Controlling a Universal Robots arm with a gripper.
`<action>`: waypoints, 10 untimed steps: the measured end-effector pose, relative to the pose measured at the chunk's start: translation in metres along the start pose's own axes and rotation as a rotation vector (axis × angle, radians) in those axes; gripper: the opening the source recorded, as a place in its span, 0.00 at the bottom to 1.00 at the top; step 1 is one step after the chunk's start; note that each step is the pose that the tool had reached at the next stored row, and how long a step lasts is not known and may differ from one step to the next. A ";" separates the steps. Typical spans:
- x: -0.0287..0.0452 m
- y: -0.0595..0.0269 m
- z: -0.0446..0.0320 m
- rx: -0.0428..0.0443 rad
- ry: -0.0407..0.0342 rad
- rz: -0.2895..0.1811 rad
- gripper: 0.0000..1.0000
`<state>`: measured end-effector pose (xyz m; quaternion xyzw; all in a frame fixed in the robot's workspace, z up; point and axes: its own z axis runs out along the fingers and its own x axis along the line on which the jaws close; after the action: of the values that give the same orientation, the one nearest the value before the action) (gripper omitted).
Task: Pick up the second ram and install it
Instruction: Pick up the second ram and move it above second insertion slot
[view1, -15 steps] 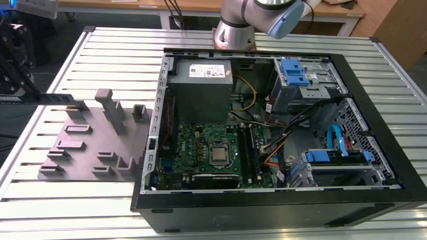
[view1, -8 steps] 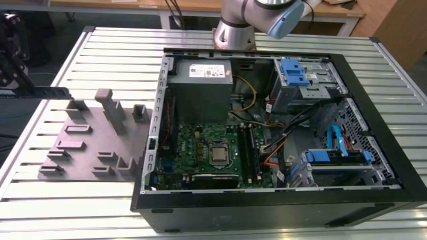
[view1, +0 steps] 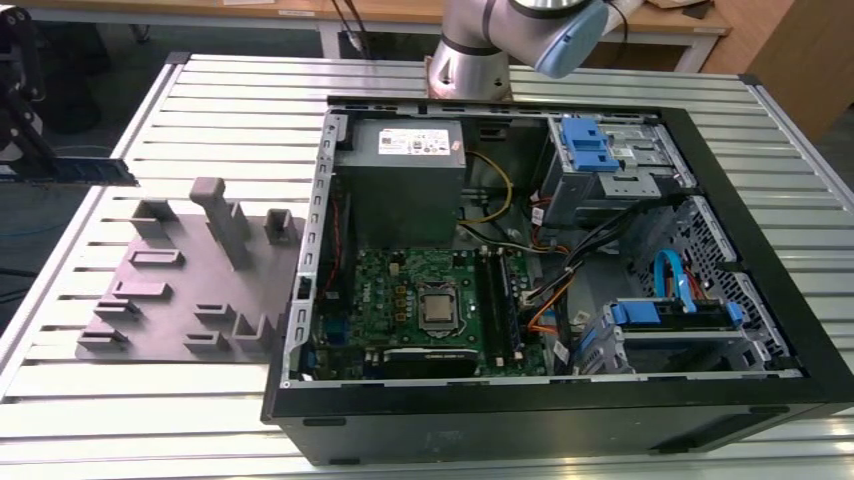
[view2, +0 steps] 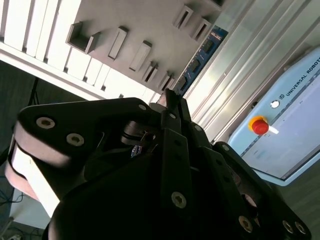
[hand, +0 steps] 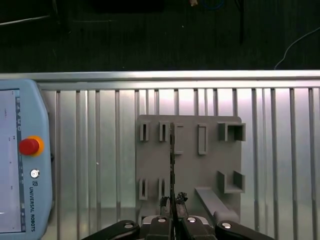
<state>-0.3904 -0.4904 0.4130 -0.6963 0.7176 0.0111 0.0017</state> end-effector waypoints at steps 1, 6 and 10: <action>0.0000 0.0000 -0.0022 0.0000 0.0000 0.000 0.11; -0.0002 0.0002 -0.0114 0.0001 -0.0010 0.000 0.11; -0.0002 0.0002 -0.0115 -0.0001 -0.0026 0.000 0.11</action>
<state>-0.3904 -0.4904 0.4245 -0.6963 0.7176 0.0121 0.0026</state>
